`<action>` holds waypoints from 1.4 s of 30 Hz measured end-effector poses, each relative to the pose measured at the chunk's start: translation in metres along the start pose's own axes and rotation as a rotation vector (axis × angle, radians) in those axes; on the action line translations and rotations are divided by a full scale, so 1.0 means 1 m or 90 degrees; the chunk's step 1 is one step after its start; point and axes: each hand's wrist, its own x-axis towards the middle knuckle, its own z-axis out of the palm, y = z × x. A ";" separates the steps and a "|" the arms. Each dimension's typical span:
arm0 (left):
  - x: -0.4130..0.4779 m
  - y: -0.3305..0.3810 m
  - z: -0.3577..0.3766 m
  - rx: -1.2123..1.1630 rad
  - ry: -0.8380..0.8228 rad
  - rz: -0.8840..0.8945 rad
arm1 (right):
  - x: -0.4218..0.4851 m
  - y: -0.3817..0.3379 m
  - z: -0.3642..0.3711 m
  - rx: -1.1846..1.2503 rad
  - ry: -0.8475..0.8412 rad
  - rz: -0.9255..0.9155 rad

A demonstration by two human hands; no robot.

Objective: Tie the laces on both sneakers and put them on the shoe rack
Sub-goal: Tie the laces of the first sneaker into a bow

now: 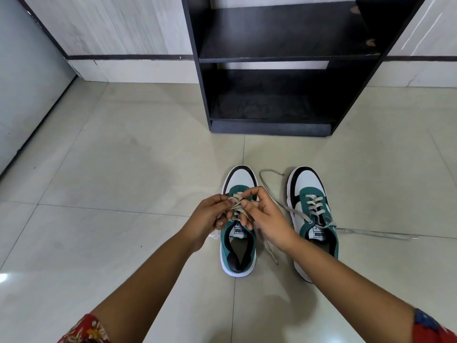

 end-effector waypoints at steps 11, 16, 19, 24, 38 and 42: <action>-0.007 -0.005 0.000 0.444 0.155 0.316 | 0.001 -0.013 0.002 0.090 0.064 0.089; -0.008 -0.004 -0.003 0.693 0.102 0.573 | 0.004 -0.019 0.000 0.149 0.028 0.174; -0.005 -0.006 -0.008 0.849 0.089 0.674 | 0.003 -0.020 -0.001 0.202 0.019 0.213; -0.007 0.000 0.001 0.876 0.094 0.560 | 0.004 -0.019 -0.002 0.221 0.039 0.230; 0.001 0.015 -0.001 0.109 0.108 -0.113 | -0.019 -0.013 0.001 -0.323 0.182 -0.063; -0.006 0.016 -0.005 0.098 0.071 -0.105 | -0.019 -0.018 -0.001 -0.078 0.155 0.068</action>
